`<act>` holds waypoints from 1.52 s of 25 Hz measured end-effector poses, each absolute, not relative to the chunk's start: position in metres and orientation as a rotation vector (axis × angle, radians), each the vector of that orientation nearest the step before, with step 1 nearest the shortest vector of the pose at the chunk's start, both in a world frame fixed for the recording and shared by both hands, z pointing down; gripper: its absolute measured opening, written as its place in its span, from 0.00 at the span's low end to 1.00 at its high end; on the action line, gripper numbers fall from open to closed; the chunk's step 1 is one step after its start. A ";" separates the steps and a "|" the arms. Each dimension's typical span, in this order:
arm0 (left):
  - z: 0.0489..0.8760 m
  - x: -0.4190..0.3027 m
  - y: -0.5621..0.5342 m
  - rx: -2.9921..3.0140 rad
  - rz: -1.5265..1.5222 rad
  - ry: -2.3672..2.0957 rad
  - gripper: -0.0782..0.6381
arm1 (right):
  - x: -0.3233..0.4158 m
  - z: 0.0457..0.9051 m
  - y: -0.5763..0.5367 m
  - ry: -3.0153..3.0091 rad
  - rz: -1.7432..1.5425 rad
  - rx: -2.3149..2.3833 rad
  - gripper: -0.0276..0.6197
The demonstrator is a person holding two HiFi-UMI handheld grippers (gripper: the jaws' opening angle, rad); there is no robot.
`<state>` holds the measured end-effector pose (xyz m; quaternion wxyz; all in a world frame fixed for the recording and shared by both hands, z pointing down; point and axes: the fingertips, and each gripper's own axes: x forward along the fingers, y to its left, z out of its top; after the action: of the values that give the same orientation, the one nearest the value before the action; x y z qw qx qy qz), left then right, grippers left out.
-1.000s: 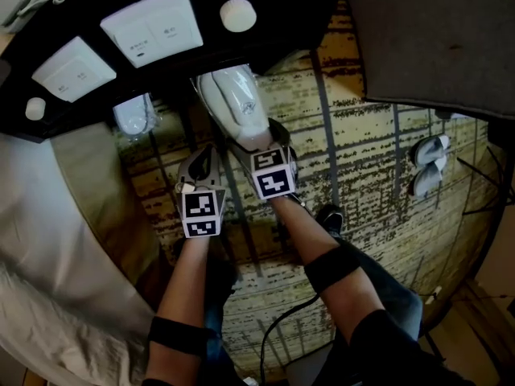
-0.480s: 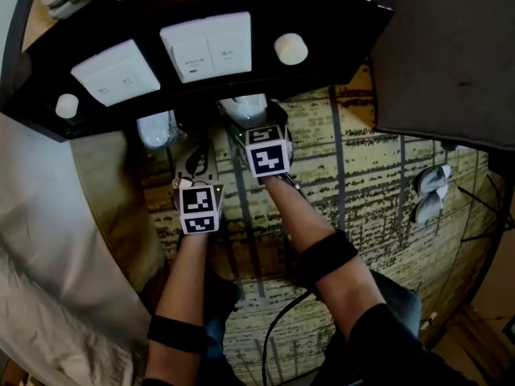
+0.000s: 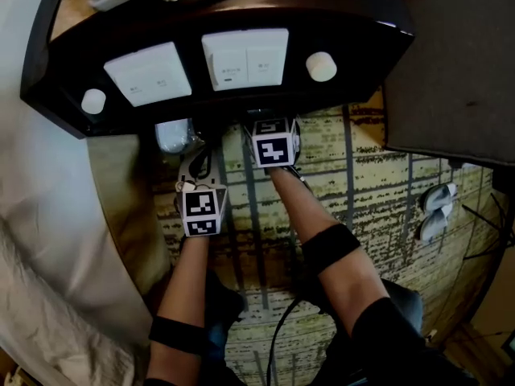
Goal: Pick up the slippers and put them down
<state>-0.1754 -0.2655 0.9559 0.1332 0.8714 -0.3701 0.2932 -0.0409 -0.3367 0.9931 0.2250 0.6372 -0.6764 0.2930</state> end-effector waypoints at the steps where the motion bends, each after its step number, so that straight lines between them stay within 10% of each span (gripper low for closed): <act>1: 0.956 -0.177 -0.266 2.527 0.849 -1.077 0.10 | -0.040 0.993 -0.339 -1.862 0.776 1.760 0.73; 19: 0.907 -0.188 -0.248 2.496 0.853 -1.099 0.10 | -0.048 0.942 -0.289 -1.860 0.540 1.660 0.81; 23: 0.836 -0.195 -0.220 2.464 0.885 -1.080 0.10 | -0.060 0.884 -0.239 -1.868 0.631 1.595 0.71; 32: 0.605 -0.214 -0.154 2.430 0.911 -1.043 0.10 | -0.048 0.632 -0.183 -1.939 0.674 1.604 0.07; 38: 0.439 -0.228 -0.117 2.429 0.834 -1.082 0.10 | -0.038 0.453 -0.139 -2.054 0.690 1.595 0.04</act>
<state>-0.2277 -0.1167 0.4394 0.1762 0.8580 -0.3822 0.2946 -0.0376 -0.1387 0.4528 0.2237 0.5777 -0.7441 0.2501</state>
